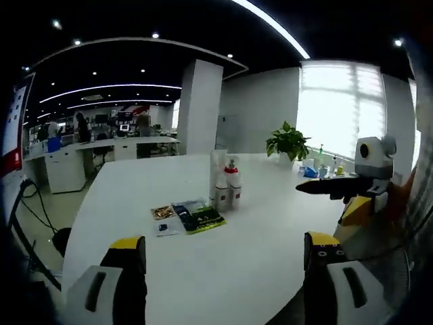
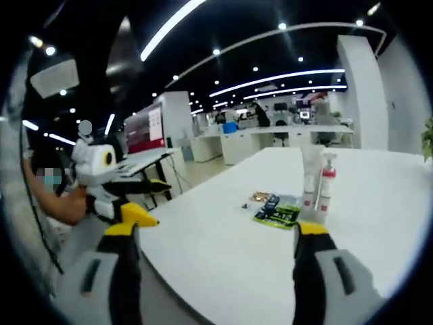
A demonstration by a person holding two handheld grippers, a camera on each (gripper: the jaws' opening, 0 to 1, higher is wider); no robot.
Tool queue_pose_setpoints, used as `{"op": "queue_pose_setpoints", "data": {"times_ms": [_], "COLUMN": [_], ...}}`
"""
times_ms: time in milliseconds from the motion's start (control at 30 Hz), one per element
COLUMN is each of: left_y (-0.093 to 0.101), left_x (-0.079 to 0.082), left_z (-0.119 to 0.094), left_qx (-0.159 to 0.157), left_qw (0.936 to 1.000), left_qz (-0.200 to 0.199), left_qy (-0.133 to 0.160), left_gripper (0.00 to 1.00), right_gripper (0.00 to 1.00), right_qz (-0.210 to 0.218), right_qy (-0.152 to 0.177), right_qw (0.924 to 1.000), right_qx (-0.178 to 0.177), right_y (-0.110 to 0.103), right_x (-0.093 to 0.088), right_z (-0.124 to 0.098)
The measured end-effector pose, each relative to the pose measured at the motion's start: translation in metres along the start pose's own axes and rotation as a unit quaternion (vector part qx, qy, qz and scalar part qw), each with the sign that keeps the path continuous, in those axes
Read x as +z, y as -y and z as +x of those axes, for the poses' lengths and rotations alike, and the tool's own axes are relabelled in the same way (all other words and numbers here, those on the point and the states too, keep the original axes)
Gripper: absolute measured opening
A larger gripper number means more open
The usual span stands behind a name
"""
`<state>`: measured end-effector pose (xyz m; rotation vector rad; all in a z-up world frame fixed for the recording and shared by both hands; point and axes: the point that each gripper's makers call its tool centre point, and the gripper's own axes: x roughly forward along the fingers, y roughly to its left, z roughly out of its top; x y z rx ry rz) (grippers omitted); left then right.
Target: Arrange the skincare products in the storage area until every visible bottle or jar stands upright without overlapping.
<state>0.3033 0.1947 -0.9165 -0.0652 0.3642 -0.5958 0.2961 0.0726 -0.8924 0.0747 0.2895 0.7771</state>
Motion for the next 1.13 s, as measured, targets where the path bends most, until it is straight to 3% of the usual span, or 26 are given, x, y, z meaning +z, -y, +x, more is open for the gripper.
{"op": "queue_pose_setpoints", "data": {"times_ms": [633,1000,1133], "left_y": [0.006,0.004,0.005], "left_x": [-0.002,-0.006,-0.014], "left_z": [0.001,0.002,0.004], "left_qx": [-0.014,-0.013,-0.014], "left_qw": [0.9999,0.9997,0.9994], "left_qz": [-0.001,-0.018,-0.014], "left_qy": [-0.002,-0.011,-0.029], "left_gripper": [1.0,1.0,1.0], "right_gripper": [0.97,0.97,0.96], "right_qz": [0.02,0.013,0.017], "right_qy": [0.022,0.008,-0.001], "right_qw": [0.9994,0.9998,0.9997], "right_qx": [-0.015,-0.012,-0.014], "right_y": [0.006,0.003,0.004], "right_x": [0.008,0.002,-0.001], "right_z": [-0.001,0.002,0.002]}}
